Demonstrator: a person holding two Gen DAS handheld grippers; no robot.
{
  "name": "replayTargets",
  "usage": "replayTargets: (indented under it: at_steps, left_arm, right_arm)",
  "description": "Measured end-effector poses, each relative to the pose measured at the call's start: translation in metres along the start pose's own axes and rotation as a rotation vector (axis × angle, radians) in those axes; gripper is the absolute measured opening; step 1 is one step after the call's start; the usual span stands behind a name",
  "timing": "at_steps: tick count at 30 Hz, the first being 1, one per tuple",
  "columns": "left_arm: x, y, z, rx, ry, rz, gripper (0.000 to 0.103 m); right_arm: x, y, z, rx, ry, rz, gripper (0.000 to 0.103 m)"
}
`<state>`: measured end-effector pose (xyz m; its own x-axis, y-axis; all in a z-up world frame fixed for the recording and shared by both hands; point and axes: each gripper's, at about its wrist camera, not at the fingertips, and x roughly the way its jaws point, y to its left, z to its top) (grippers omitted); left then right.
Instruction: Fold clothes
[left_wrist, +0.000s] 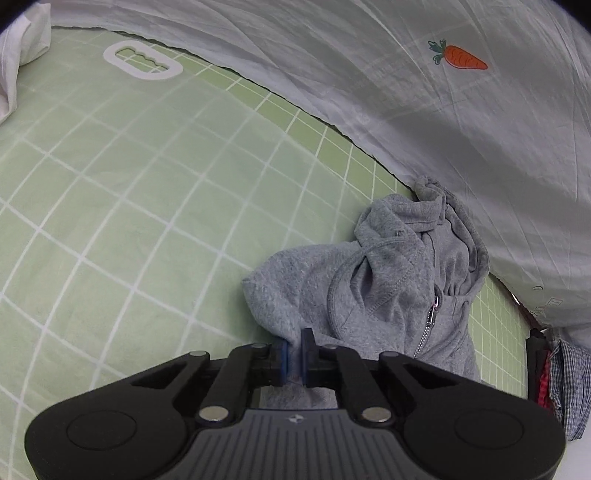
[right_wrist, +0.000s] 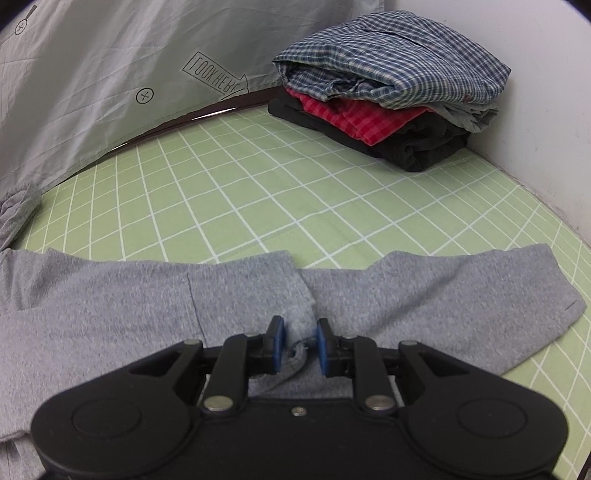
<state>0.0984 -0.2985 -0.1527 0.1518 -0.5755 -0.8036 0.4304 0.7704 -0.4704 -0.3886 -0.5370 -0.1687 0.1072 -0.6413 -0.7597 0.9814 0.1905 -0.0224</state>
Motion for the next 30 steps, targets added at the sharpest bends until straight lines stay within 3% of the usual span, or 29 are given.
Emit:
replayTargets:
  at_steps: [7,10,13,14,15,19,25,30]
  left_arm:
    - [0.011,0.004,0.019,0.04,-0.009,0.02,0.007]
    - [0.008,0.004,0.017,0.039,-0.014,0.041,0.016]
    - [-0.004,0.002,0.012,0.065,-0.039,0.099,0.052]
    - [-0.009,0.001,0.009,0.077,-0.058,0.126,0.072]
    - [-0.015,0.001,0.005,0.086,-0.077,0.146,0.082]
    - [-0.035,0.0,-0.011,0.131,-0.079,0.192,0.087]
    - [-0.048,-0.004,-0.051,0.207,-0.05,0.237,0.093]
    - [-0.057,-0.004,-0.079,0.225,-0.035,0.246,0.093]
  right_arm:
    - [0.0,0.002,0.0,-0.015,-0.003,-0.014,0.02]
    - [0.0,0.0,0.0,0.002,0.0,-0.015,0.025]
    - [0.0,-0.005,0.001,0.041,0.01,-0.031,0.039]
    - [0.0,-0.007,0.001,0.059,0.011,-0.026,0.039]
    - [0.0,-0.009,0.0,0.08,0.01,-0.01,0.035]
    - [-0.003,-0.009,-0.002,0.099,0.007,0.047,0.016]
    - [-0.021,-0.003,0.001,0.141,-0.039,0.118,0.014]
    - [-0.046,0.027,0.01,0.124,-0.084,0.246,0.014]
